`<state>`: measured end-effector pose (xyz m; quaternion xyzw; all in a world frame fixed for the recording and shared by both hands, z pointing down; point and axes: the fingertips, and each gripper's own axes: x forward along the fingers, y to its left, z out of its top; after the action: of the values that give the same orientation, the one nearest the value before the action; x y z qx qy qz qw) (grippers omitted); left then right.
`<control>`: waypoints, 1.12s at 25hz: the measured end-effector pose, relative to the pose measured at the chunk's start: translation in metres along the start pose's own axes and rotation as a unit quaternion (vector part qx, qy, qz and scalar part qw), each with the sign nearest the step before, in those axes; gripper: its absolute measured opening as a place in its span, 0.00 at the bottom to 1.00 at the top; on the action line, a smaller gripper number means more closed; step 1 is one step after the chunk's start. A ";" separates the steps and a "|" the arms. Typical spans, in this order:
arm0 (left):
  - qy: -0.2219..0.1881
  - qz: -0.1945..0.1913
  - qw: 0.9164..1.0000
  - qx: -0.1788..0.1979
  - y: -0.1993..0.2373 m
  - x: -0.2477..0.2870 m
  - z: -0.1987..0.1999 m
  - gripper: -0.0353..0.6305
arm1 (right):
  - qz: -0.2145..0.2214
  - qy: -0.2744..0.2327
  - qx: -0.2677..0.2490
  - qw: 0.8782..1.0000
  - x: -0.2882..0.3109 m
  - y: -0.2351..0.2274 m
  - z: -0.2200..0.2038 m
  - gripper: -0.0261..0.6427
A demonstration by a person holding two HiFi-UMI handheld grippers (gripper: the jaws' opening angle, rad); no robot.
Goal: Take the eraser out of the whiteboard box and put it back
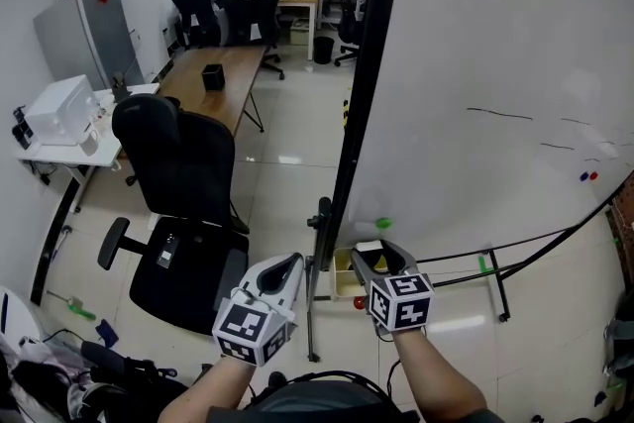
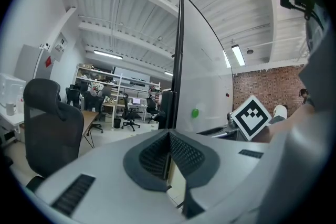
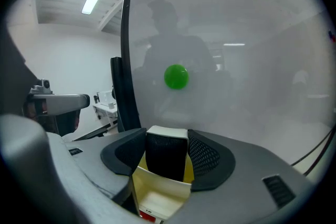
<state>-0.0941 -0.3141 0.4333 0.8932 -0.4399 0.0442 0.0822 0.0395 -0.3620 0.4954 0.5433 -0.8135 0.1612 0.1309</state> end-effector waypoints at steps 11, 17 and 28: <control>-0.003 0.011 1.000 -0.006 -0.004 -0.005 0.008 0.10 | 0.004 0.059 0.013 0.998 -0.002 0.002 -0.013 0.45; -0.012 0.010 1.000 0.001 -0.013 -0.008 0.010 0.10 | 0.005 0.085 0.014 0.996 -0.005 0.002 -0.019 0.44; -0.014 -0.009 1.000 0.003 -0.028 -0.013 0.001 0.10 | 0.007 0.138 0.037 0.990 0.000 0.005 -0.036 0.44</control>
<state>-0.0798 -0.2872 0.4274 0.8980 -0.4326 0.0327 0.0736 0.0358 -0.3459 0.5276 0.5144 -0.7849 0.2656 0.2211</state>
